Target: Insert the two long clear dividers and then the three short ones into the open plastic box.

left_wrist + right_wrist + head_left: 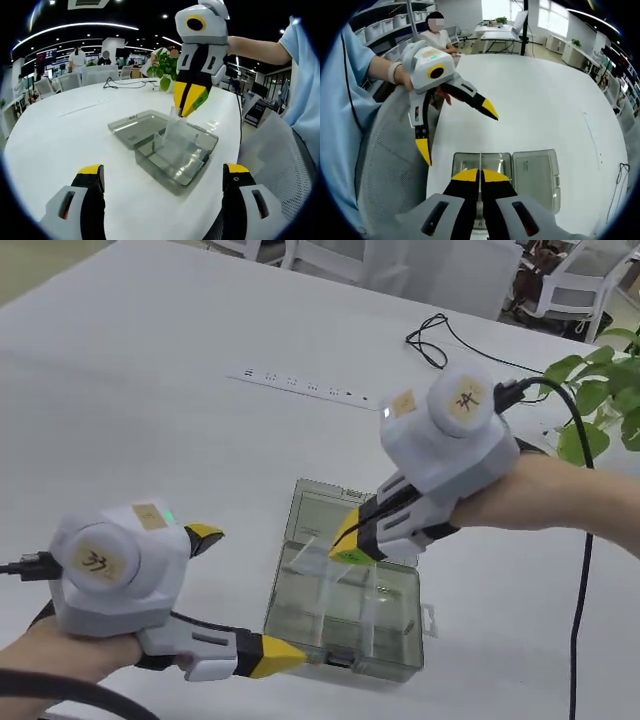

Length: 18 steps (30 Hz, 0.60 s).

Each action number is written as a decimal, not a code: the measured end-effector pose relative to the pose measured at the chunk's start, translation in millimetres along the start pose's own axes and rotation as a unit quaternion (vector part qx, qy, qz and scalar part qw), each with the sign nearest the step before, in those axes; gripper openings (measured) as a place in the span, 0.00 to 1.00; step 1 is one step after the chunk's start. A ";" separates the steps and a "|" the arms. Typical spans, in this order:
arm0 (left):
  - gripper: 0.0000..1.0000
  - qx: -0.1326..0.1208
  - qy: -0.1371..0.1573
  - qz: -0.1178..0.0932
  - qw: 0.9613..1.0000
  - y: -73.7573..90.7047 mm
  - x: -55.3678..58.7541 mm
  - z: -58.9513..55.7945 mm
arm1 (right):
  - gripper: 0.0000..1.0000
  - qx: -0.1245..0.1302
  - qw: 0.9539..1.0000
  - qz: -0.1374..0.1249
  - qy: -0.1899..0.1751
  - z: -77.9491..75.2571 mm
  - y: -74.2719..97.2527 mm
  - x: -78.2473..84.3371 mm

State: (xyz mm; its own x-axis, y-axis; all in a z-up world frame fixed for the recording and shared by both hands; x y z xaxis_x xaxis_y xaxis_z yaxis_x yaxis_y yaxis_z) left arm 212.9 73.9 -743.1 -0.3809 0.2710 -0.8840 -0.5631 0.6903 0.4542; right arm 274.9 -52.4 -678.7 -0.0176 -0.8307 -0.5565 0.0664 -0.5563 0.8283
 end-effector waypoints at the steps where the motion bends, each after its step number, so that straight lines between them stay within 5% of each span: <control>1: 1.00 0.000 0.000 0.001 1.000 0.7 0.9 0.0 | 0.02 0.001 1.000 -0.001 0.001 -0.9 -1.7 0.1; 18: 1.00 -0.003 0.014 0.005 1.000 4.2 6.7 0.0 | 0.02 -0.007 1.000 0.007 0.001 -2.9 -13.7 7.8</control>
Point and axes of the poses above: the centre of the closed fingertips' face, and the gripper's own axes: y roughly backward along the fingers, z roughly to its left, x roughly out of its underside, the point moved 7 cm from there along y, roughly backward along the fingers, and after that the axes turned 1 degree about -y, right-handed, at the moved point
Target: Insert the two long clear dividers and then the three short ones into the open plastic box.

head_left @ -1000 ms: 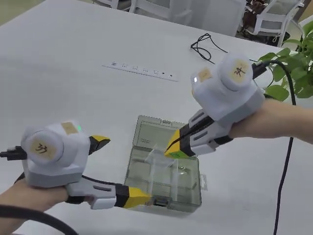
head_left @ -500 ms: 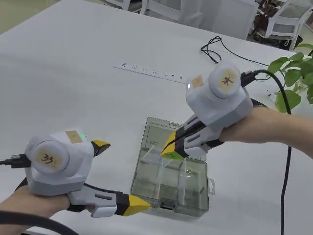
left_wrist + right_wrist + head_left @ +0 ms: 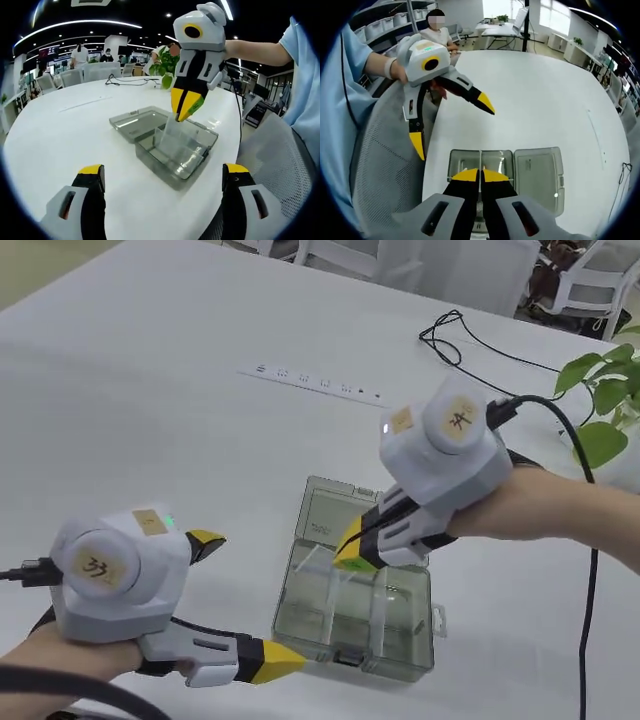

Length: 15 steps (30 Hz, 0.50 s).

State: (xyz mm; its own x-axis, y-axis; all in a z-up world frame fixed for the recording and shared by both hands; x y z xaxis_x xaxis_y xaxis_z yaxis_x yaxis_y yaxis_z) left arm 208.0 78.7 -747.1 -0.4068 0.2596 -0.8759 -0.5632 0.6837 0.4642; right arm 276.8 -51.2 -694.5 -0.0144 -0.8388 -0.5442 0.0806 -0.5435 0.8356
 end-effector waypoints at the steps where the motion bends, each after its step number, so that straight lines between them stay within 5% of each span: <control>1: 0.99 0.000 0.000 0.000 1.000 0.0 0.1 -0.2 | 0.02 0.002 1.000 0.002 0.001 -0.6 -1.2 0.2; 15: 0.98 0.001 0.002 0.003 1.000 -0.1 3.1 -1.5 | 0.02 0.007 1.000 0.020 0.018 3.8 -15.4 -6.4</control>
Point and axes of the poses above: the centre of the closed fingertips' face, and the gripper's own axes: y roughly backward along the fingers, z roughly to its left, x roughly out of its underside, the point moved 7 cm from there along y, roughly backward along the fingers, and after that the axes turned 1 degree about -y, right-handed, at the moved point
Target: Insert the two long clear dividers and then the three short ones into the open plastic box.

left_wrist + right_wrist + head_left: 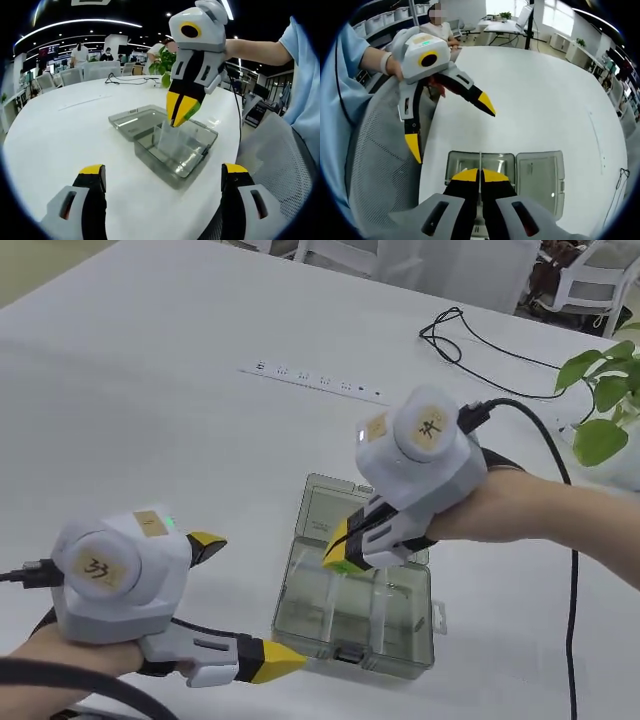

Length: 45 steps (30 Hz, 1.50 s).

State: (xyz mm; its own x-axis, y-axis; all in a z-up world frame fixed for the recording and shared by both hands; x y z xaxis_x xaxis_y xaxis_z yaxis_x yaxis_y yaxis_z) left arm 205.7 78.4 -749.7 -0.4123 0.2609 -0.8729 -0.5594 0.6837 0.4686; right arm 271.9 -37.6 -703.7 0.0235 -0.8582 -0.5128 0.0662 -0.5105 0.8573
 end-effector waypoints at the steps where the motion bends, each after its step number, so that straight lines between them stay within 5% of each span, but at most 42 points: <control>1: 0.98 0.000 0.000 0.000 1.000 -0.1 0.1 0.0 | 0.02 0.001 1.000 0.001 0.002 0.4 -1.2 -0.2; 20: 0.97 0.001 0.003 0.001 1.000 -0.5 2.3 1.3 | 0.02 0.020 1.000 0.007 -0.006 -1.0 -20.4 5.6; 45: 0.96 0.004 0.003 0.001 1.000 -1.1 3.7 0.5 | 0.02 0.012 0.999 0.038 -0.004 -1.6 -39.6 10.8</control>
Point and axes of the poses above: the centre of the closed fingertips' face, and the gripper's own axes: y roughly backward along the fingers, z roughly to its left, x roughly out of its underside, the point moved 7 cm from there along y, roughly backward along the fingers, and after that the axes turned 1 degree about -y, right-handed, at the moved point
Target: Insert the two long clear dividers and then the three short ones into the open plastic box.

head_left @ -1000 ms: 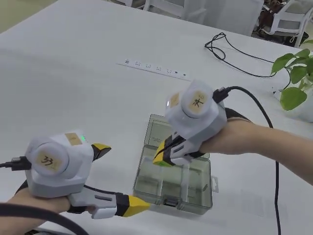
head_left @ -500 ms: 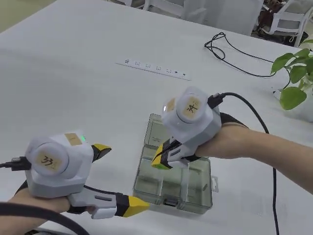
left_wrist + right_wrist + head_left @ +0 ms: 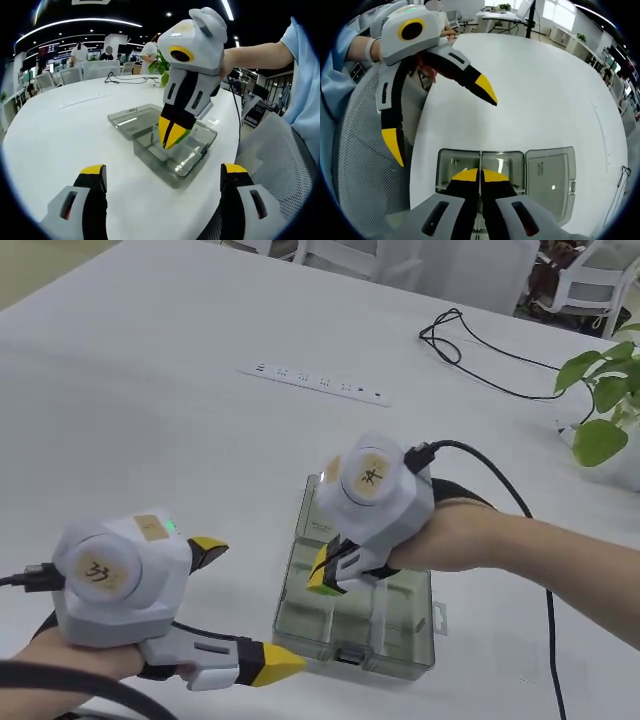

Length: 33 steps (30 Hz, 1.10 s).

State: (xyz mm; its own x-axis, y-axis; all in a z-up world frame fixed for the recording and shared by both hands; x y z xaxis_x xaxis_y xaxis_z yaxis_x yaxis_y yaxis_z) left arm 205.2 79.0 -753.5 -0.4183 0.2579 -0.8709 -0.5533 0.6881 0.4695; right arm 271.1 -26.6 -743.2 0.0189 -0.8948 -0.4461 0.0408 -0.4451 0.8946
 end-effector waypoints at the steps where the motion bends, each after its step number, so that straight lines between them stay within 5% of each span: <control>1: 0.96 0.000 0.000 0.000 1.000 -0.1 0.0 0.0 | 0.02 0.000 1.000 0.000 0.000 0.0 0.1 0.0; 24: 0.96 0.002 -0.003 0.000 1.000 -1.0 -0.5 -1.0 | 0.04 -0.003 1.000 0.005 0.027 0.8 -3.0 1.6; 33: 0.96 0.003 -0.004 0.000 1.000 -0.9 -0.4 -1.7 | 0.36 0.005 0.998 -0.044 0.038 7.3 5.4 -3.0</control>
State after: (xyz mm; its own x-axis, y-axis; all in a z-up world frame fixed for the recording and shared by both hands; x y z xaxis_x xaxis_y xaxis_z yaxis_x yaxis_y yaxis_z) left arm 204.7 77.1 -753.3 -0.4124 0.2639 -0.8720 -0.5482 0.6926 0.4689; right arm 263.9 -26.5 -736.8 0.0906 -0.8474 -0.5231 0.0364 -0.5221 0.8521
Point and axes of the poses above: the centre of the closed fingertips' face, and the gripper's own axes: y roughly backward along the fingers, z roughly to its left, x roughly out of its underside, the point moved 7 cm from there along y, roughly backward along the fingers, and after that the axes turned 1 degree about -y, right-handed, at the moved point
